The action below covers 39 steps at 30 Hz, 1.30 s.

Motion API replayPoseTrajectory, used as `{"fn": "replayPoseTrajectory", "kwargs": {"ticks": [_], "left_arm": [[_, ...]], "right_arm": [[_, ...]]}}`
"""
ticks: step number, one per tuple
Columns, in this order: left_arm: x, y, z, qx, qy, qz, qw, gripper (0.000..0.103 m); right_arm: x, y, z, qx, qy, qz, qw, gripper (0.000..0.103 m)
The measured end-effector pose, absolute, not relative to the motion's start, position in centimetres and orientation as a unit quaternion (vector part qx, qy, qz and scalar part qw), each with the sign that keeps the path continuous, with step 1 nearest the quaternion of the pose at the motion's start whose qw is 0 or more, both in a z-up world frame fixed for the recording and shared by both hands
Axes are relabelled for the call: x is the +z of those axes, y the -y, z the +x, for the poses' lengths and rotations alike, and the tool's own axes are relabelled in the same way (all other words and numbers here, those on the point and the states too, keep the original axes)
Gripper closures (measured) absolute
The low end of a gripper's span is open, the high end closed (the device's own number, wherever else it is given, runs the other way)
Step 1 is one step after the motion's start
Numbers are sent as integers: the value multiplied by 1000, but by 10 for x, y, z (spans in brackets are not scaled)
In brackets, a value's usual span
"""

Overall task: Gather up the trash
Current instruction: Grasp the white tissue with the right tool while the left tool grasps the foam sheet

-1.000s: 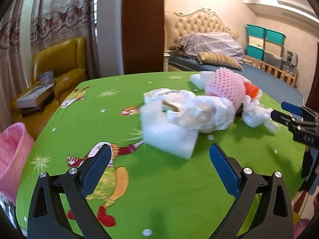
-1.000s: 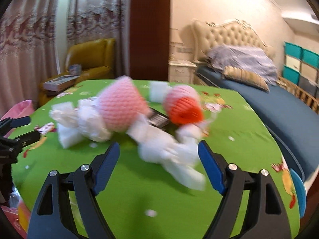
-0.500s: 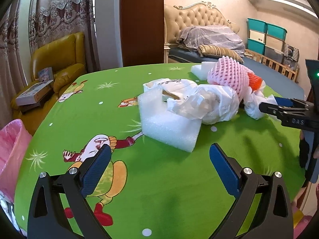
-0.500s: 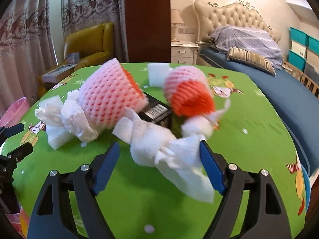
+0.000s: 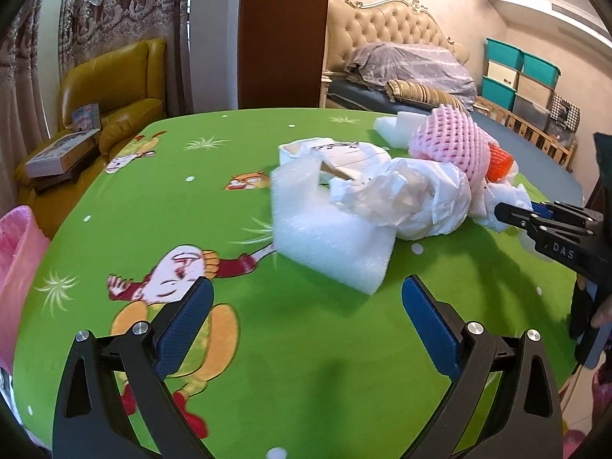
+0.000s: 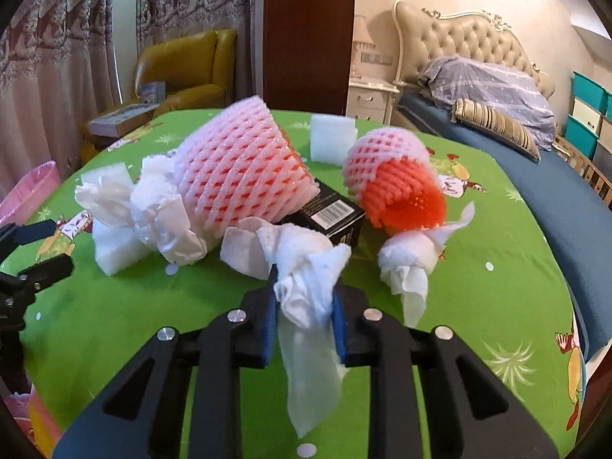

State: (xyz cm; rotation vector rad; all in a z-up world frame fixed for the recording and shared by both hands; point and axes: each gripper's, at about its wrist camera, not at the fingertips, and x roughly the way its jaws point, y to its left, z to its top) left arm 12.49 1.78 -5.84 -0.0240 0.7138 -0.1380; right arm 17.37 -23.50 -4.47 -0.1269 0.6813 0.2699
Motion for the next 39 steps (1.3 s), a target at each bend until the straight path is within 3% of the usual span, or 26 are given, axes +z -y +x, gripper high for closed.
{"fn": "replayPoseTrajectory", "kwargs": {"ticks": [19, 28, 35, 36, 38, 39], "left_arm": [[-75, 13, 217, 49, -443, -1, 895, 9], [-73, -54, 172, 59, -426, -63, 901, 9], [-60, -42, 176, 2, -387, -47, 921, 10], [-61, -37, 178, -4, -390, -36, 920, 13], [-65, -32, 180, -21, -403, -32, 915, 36], [-67, -33, 178, -23, -407, -31, 912, 37]], "right_arm": [[-37, 273, 148, 153, -311, 19, 938, 79], [-36, 250, 136, 183, -308, 11, 933, 79], [-35, 221, 126, 192, -308, -22, 931, 79], [-35, 220, 126, 191, -311, -23, 931, 79], [-37, 218, 125, 189, -314, -26, 930, 79], [-37, 217, 124, 189, -316, -26, 929, 79]]}}
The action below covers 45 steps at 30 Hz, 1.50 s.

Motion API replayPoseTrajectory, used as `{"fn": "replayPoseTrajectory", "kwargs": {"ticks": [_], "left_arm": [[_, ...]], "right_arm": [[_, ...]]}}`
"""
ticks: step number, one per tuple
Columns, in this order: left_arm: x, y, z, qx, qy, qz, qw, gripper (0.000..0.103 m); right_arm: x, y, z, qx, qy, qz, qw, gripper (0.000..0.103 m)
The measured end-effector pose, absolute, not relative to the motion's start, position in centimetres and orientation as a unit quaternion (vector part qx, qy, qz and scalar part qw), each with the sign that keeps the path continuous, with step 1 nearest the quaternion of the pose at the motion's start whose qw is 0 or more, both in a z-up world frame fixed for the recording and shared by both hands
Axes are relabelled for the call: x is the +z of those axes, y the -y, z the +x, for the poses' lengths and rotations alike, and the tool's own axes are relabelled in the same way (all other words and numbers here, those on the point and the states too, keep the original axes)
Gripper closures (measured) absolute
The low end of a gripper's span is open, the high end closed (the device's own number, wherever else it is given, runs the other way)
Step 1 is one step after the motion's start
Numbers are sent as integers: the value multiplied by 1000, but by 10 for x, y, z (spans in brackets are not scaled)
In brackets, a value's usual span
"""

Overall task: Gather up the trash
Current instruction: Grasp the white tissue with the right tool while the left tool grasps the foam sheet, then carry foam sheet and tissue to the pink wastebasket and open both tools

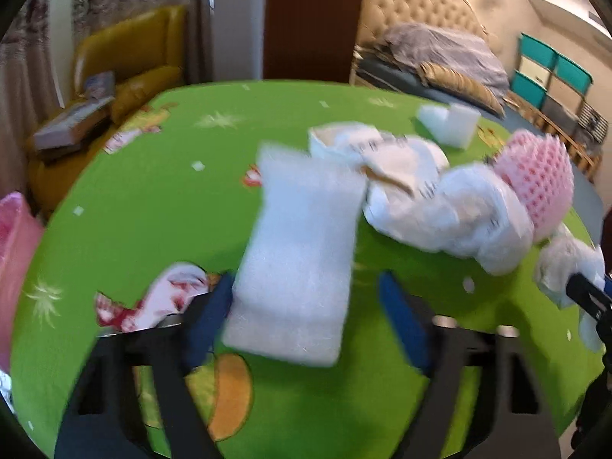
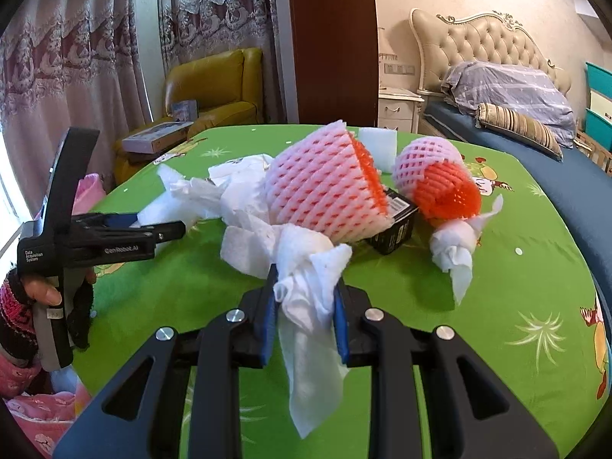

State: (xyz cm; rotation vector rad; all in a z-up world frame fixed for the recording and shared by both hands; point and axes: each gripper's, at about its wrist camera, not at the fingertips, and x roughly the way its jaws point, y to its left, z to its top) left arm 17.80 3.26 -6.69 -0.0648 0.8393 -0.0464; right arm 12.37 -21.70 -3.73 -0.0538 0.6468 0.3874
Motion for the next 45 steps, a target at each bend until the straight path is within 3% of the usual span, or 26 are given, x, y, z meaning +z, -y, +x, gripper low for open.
{"fn": "replayPoseTrajectory", "kwargs": {"ticks": [1, 2, 45], "left_arm": [[-67, -34, 176, -21, -404, -31, 914, 53], [-64, -37, 171, -23, -397, -28, 917, 53], [-48, -159, 1, 84, -255, -46, 962, 52]], "right_arm": [[-38, 216, 123, 190, -317, -27, 929, 79], [-39, 215, 123, 190, -317, -28, 929, 79], [-25, 54, 92, 348, -278, -122, 887, 79]]}}
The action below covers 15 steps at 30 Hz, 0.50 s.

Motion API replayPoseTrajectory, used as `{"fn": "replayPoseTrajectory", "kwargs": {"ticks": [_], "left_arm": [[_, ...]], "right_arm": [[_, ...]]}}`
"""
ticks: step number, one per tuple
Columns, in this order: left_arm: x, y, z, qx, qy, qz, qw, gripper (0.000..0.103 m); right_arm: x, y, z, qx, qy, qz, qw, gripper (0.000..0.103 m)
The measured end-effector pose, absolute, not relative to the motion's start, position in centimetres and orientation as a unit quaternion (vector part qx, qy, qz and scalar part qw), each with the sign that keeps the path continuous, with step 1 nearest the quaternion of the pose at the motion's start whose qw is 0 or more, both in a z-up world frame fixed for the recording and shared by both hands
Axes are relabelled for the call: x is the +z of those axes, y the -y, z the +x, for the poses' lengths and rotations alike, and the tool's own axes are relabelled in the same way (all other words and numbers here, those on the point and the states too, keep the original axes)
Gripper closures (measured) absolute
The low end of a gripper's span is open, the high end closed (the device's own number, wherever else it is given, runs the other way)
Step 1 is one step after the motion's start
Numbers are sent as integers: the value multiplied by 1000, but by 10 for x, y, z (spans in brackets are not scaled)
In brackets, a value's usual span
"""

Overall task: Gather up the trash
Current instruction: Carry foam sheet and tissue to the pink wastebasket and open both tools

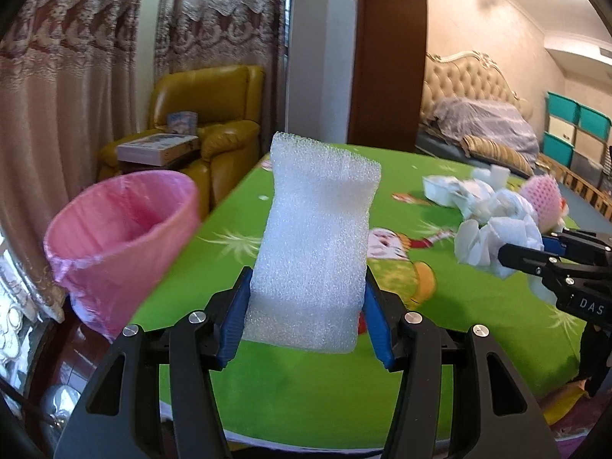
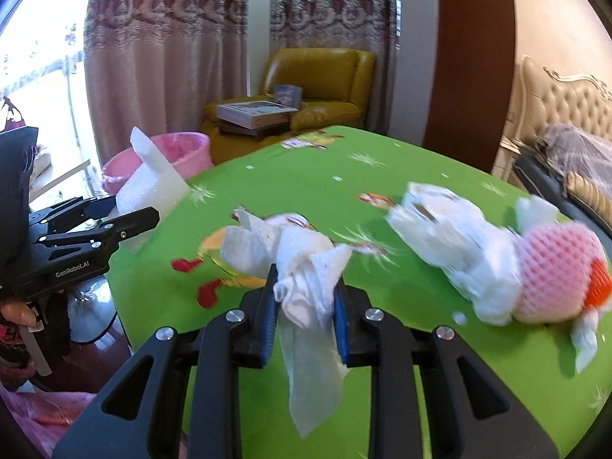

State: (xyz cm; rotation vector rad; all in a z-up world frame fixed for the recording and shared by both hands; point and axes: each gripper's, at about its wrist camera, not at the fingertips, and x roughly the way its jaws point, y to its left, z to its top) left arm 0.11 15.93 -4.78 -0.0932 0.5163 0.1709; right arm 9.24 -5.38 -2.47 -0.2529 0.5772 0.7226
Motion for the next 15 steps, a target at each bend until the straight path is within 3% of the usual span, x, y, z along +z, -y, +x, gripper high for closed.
{"fn": "replayPoseTrajectory", "kwargs": {"ticks": [15], "left_arm": [[-23, -241, -29, 188, -211, -51, 958, 52]], "right_arm": [[2, -55, 97, 435, -232, -151, 857, 78]]}}
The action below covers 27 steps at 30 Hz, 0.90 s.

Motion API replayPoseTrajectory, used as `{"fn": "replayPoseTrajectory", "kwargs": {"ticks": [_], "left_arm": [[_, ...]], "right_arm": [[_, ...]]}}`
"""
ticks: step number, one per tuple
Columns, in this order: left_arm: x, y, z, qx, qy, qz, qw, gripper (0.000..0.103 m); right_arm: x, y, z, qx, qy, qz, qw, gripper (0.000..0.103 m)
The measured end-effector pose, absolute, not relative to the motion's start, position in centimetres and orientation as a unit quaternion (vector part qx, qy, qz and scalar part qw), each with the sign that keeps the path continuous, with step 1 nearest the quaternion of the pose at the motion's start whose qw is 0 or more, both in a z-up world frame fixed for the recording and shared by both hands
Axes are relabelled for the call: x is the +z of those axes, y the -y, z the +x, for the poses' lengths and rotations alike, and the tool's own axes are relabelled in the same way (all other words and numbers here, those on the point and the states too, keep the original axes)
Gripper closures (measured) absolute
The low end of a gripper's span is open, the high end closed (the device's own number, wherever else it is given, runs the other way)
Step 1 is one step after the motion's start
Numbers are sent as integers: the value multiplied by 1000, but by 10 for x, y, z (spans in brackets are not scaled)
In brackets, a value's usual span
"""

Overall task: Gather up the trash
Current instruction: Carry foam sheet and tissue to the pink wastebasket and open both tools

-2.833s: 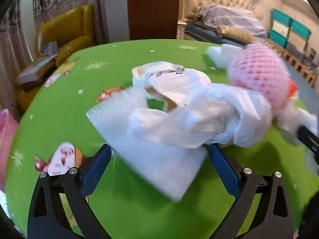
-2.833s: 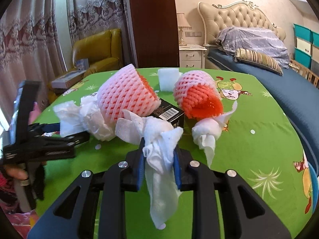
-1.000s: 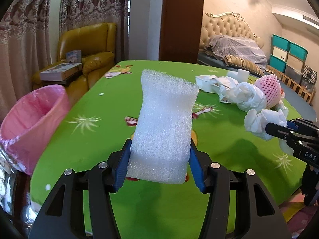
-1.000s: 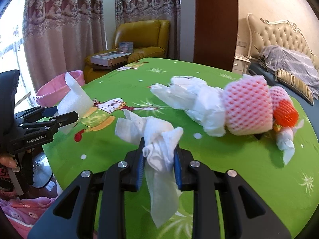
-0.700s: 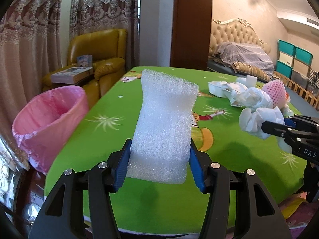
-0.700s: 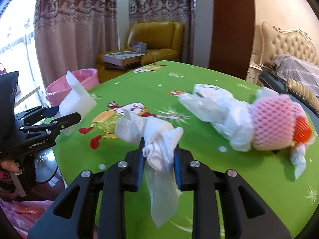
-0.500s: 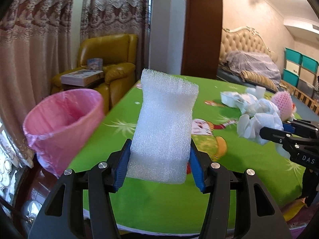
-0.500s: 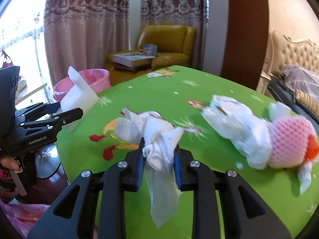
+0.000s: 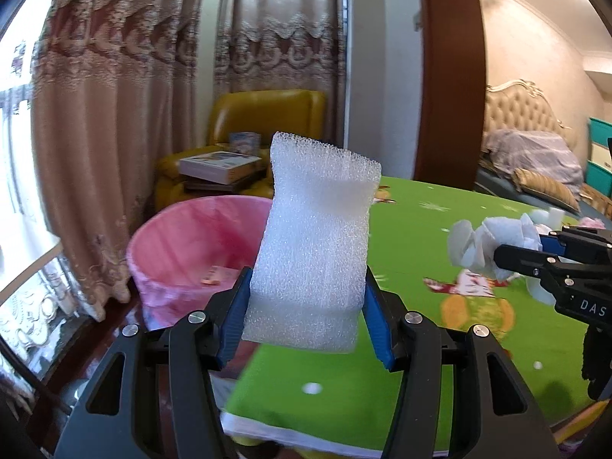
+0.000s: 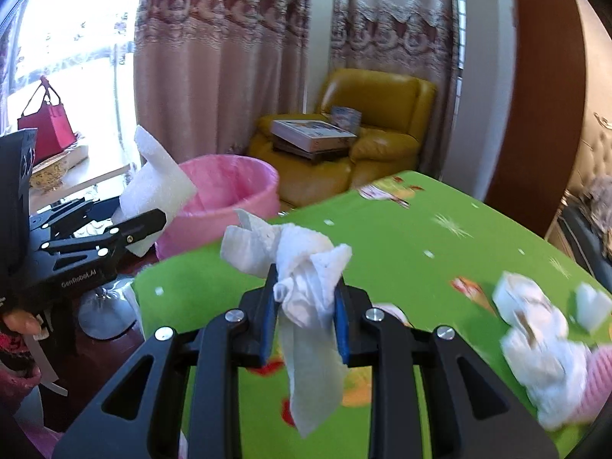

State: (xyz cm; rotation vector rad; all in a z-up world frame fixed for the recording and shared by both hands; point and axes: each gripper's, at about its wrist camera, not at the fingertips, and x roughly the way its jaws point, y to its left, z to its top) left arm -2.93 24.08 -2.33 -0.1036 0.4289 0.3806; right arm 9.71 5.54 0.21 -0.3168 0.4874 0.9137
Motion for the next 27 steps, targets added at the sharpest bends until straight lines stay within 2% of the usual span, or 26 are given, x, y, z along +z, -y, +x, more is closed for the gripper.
{"fn": "replayPoseTrajectory", "kwargs": {"ticks": [14, 23, 24, 25, 27], "left_arm": [[-15, -344, -25, 243, -225, -85, 940, 52], [-16, -394, 1, 235, -233, -118, 936, 52], [-15, -398, 5, 234, -232, -121, 936, 52], [-15, -400, 8, 234, -231, -120, 937, 51], [-17, -405, 14, 239, -233, -115, 936, 43]], "right_arm": [[22, -188, 128, 483, -236, -137, 832, 77], [22, -250, 150, 496, -232, -137, 825, 71], [21, -254, 152, 499, -231, -134, 825, 69], [21, -258, 154, 501, -227, -131, 825, 62], [21, -265, 161, 506, -227, -121, 823, 54]]}}
